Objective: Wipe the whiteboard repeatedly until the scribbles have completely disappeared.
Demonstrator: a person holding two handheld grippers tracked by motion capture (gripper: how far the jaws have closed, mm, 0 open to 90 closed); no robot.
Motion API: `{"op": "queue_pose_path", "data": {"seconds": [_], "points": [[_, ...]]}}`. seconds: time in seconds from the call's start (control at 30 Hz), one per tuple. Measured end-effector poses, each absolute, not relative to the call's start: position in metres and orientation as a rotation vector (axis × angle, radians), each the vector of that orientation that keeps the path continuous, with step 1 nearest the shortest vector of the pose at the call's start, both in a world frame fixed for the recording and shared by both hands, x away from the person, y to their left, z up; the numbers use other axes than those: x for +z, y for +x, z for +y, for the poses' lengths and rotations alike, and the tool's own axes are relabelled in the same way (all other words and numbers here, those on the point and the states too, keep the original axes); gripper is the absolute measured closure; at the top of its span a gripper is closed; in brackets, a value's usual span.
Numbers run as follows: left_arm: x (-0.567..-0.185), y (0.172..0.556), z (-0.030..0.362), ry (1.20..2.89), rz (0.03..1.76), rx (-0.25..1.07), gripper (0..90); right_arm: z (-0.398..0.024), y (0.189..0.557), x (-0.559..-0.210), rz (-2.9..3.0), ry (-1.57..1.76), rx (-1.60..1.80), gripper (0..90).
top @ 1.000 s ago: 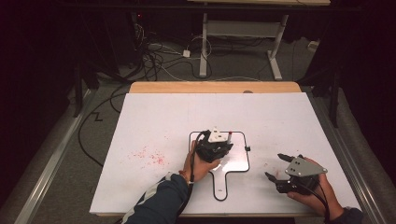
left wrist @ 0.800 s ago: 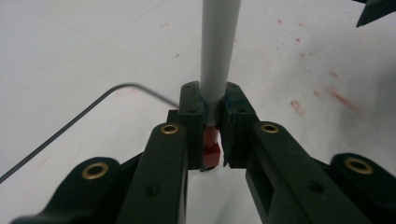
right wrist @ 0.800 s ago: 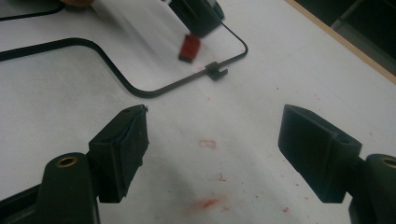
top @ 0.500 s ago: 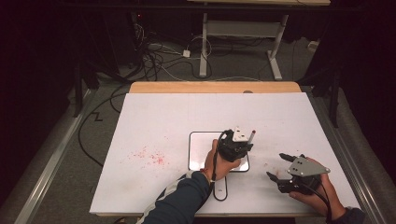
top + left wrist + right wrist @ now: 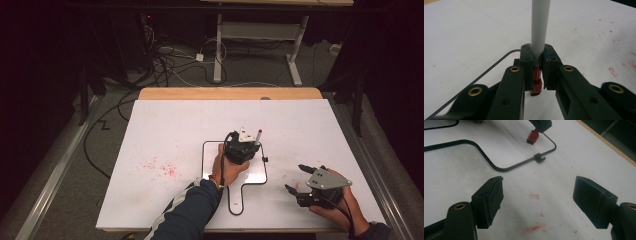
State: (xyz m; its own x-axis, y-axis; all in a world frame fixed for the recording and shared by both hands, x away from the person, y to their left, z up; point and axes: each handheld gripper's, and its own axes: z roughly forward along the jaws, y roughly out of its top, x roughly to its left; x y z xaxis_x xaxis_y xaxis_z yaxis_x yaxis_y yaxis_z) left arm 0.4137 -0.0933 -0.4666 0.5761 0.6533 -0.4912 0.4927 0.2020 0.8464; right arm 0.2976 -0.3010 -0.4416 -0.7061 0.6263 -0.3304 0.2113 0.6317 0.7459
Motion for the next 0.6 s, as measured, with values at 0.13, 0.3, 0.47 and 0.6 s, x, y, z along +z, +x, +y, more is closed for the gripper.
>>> {"op": "queue_pose_path", "data": {"seconds": [0.13, 0.3, 0.47, 0.6], "points": [[-0.466, 0.413, -0.117, 1.462, 1.015, 0.139, 79.0, -0.3, 0.297, -0.441, 2.273, 0.642, 0.939, 24.9], [-0.468, 0.421, -0.118, 1.448, 1.031, 0.137, 78.9, -0.3, 0.297, -0.44, 2.273, 0.635, 0.946, 24.9], [-0.467, 0.419, -0.099, 1.457, 1.048, 0.144, 78.9, -0.302, 0.297, -0.44, 2.27, 0.635, 0.95, 24.9], [-0.468, 0.414, -0.08, 1.433, 1.06, 0.128, 79.0, -0.301, 0.297, -0.439, 2.265, 0.642, 0.95, 24.9]]}}
